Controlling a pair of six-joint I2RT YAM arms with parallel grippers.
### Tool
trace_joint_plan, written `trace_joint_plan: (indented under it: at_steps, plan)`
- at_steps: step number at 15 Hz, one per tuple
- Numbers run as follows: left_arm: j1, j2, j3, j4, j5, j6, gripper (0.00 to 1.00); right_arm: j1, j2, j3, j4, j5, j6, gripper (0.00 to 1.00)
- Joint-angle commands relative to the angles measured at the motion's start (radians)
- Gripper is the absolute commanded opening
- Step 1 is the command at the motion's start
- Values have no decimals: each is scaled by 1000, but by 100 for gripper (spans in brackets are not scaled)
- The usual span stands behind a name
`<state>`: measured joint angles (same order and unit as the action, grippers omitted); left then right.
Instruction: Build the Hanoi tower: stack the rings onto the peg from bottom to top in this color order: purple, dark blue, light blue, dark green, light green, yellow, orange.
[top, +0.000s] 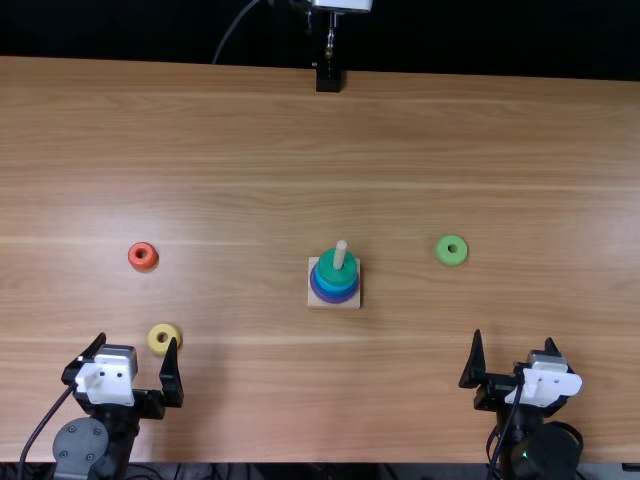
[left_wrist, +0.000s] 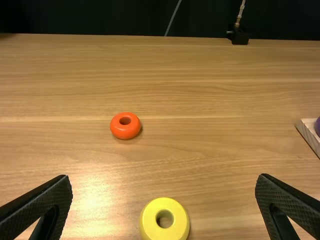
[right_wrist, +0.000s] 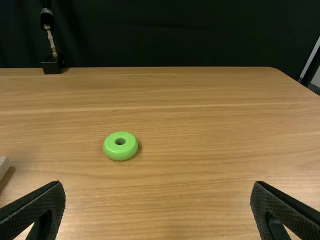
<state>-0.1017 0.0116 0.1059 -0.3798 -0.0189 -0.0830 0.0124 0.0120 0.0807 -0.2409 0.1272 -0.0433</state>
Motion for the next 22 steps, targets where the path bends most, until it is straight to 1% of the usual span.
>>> trace_joint_plan:
  at_steps: [1,11,12,13,14,15,17,18,20,22]
  plan:
    - [11,-12,-106,-80,2,-2,100,-9,-12,-65,-29,18,1,100]
    - [11,-12,-106,-80,2,-2,100,-6,-12,-65,-27,20,3,100]
    - [11,-12,-106,-80,0,-2,100,-6,-12,-58,2,33,-5,100]
    - [11,-12,-106,-80,0,-2,100,-8,-12,-38,35,59,-1,100]
    - [11,-12,-106,-80,0,-2,100,-9,-12,27,65,92,-1,100]
    - [11,-12,-106,-80,0,-2,100,-15,-12,111,65,107,5,100]
    - [11,-12,-106,-80,2,-2,100,-11,85,274,65,107,8,100]
    - [11,-12,-106,-80,2,-2,100,-9,141,358,59,103,12,100]
    - [11,-12,-106,-80,0,-2,100,-6,327,502,61,96,8,100]
    - [11,-12,-106,-80,0,-2,100,-2,557,648,54,94,-6,100]
